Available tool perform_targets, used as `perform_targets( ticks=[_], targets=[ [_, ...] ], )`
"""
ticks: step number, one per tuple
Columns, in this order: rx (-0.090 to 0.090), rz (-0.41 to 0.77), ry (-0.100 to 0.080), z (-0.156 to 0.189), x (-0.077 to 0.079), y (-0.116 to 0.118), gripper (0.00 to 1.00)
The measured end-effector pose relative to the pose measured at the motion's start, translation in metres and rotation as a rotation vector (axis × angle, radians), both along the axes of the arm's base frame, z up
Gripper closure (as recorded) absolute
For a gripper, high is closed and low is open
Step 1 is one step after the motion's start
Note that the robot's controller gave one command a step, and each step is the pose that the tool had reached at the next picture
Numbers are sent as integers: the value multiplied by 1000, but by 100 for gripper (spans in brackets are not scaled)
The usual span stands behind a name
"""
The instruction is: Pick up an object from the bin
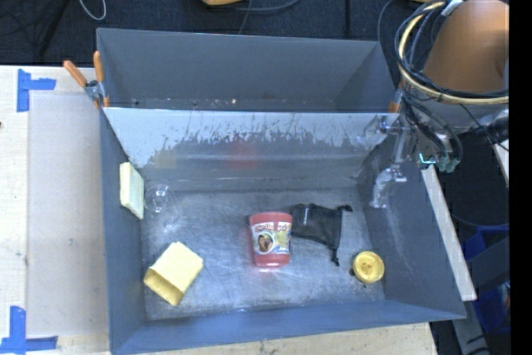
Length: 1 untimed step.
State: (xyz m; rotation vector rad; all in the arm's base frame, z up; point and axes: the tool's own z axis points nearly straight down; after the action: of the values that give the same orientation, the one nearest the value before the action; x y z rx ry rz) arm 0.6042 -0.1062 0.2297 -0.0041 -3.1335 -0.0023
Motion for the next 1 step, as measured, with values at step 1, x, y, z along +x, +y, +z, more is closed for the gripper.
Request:
perform_targets(
  ticks=[1],
  targets=[
    [-1,2,-8,5,1,0,0]
  ],
)
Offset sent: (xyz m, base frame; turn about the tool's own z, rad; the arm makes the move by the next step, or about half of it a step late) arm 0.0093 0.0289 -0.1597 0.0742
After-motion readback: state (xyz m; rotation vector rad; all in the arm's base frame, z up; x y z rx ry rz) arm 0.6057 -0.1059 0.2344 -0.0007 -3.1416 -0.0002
